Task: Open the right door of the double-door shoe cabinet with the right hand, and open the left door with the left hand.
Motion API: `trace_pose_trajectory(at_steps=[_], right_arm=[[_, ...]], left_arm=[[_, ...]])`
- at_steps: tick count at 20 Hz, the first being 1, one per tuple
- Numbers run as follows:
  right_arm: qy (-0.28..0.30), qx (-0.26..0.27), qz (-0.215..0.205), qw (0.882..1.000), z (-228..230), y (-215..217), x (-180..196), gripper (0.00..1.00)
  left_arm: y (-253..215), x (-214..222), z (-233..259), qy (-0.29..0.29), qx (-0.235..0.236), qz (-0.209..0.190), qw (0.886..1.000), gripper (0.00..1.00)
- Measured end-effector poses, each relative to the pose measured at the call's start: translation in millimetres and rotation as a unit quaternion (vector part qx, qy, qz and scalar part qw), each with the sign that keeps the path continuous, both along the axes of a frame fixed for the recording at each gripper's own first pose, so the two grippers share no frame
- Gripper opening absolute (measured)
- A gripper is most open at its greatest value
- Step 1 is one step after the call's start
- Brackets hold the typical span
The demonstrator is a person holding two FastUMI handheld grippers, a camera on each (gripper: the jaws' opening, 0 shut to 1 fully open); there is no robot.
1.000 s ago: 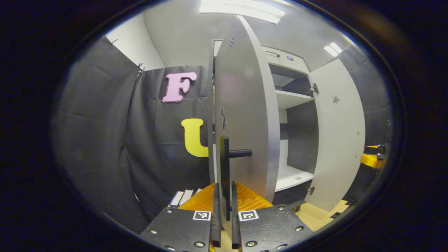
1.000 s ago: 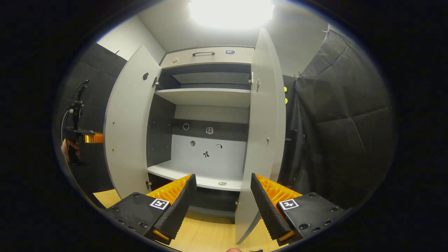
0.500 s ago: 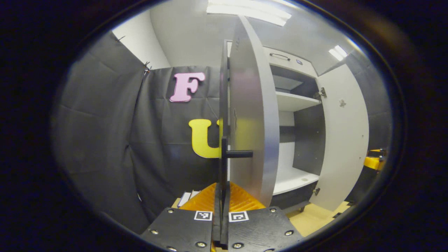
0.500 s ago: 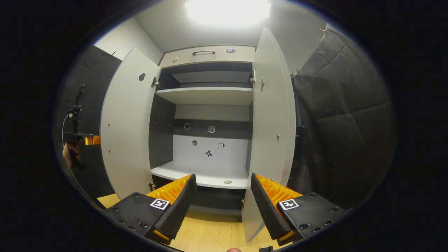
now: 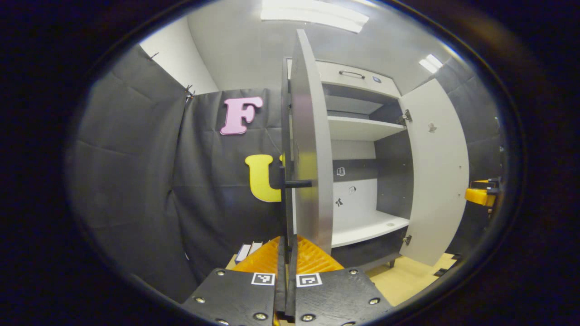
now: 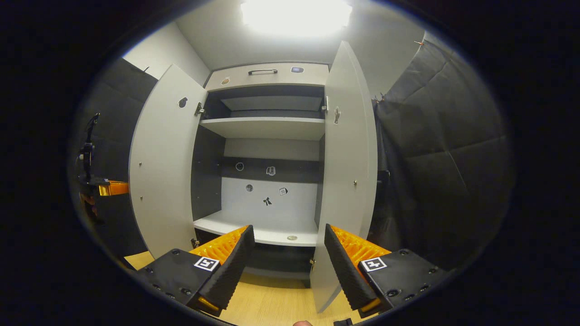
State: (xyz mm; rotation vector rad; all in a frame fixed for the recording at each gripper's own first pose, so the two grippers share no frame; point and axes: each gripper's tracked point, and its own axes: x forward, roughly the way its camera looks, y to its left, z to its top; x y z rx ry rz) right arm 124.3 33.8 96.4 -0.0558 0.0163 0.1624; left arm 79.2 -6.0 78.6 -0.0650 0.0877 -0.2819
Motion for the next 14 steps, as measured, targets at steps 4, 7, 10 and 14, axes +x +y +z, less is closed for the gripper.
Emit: trace_pose_trajectory(at_steps=[4, 7, 10, 14], right_arm=[[-0.002, -0.004, 0.020, 1.000, 1, -2, -2, 0.98], [-0.007, 0.008, 0.023, 1.000, 4, -3, -2, 0.98], [-0.014, 0.007, 0.015, 1.000, 6, -9, 0, 0.97], [-0.024, 0.006, -0.003, 1.000, 8, -18, 2, 0.98]], left_arm=[[-3, -30, 0, 0.000, 0.006, 0.028, 1.000, 0.00], [-9, -57, -2, -0.002, 0.026, 0.037, 0.999, 0.02], [-14, -74, -6, -0.002, 0.038, 0.047, 0.998, 0.02], [-10, -90, -17, 0.006, 0.044, 0.067, 0.997, 0.02]])
